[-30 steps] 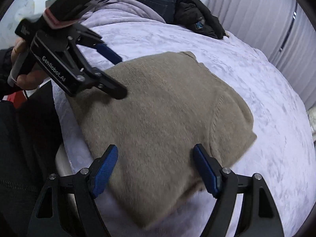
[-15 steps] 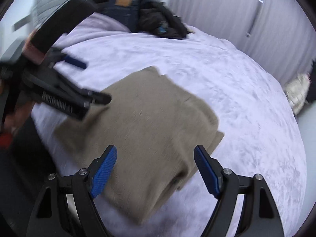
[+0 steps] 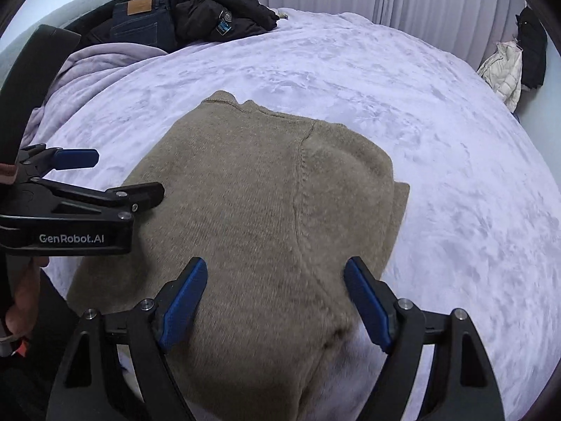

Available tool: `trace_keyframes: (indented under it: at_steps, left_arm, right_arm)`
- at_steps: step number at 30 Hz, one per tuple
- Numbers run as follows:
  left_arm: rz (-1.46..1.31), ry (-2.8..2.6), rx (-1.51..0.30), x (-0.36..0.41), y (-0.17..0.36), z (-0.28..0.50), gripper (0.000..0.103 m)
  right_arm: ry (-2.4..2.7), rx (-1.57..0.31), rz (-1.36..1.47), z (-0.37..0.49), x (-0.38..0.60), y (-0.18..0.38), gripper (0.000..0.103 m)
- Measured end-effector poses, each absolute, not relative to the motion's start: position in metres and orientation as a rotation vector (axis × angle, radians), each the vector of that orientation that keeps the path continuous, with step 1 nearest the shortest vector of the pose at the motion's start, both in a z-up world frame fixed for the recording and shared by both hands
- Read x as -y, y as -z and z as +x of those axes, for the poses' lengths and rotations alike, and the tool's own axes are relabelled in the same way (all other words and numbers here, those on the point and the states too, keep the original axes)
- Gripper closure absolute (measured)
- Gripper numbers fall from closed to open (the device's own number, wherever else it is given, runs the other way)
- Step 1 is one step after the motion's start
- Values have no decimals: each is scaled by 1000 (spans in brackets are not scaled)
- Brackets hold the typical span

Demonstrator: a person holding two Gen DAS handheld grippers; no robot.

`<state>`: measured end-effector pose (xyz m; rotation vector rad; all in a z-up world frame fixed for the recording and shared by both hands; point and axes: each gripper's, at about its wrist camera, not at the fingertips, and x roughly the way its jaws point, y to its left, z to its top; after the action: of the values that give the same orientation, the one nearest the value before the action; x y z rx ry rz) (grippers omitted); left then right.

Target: Fold small clothes

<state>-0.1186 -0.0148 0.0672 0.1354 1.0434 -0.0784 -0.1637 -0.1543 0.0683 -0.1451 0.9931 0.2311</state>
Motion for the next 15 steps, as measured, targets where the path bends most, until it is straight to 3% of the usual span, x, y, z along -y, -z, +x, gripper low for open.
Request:
trace_keyframes:
  at_steps: [15]
  left_arm:
    - [129, 88, -1099, 17, -76, -150, 1]
  right_arm:
    - [-149, -1047, -114, -204, 156, -100, 19]
